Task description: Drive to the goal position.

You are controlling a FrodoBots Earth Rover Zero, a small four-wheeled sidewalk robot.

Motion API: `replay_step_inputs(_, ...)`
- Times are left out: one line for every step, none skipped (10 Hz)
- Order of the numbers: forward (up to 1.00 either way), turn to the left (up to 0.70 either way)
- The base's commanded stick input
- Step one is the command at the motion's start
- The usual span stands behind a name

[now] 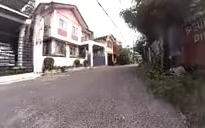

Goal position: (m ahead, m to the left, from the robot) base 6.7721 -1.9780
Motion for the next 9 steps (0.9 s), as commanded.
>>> replay_step_inputs(0.7,0.0)
replay_step_inputs(0.7,0.0)
replay_step_inputs(0.7,0.0)
replay_step_inputs(0.7,0.0)
replay_step_inputs(0.7,-0.06)
replay_step_inputs(0.7,-0.17)
replay_step_inputs(0.7,-0.35)
replay_step_inputs(0.7,-0.35)
replay_step_inputs(0.7,-0.35)
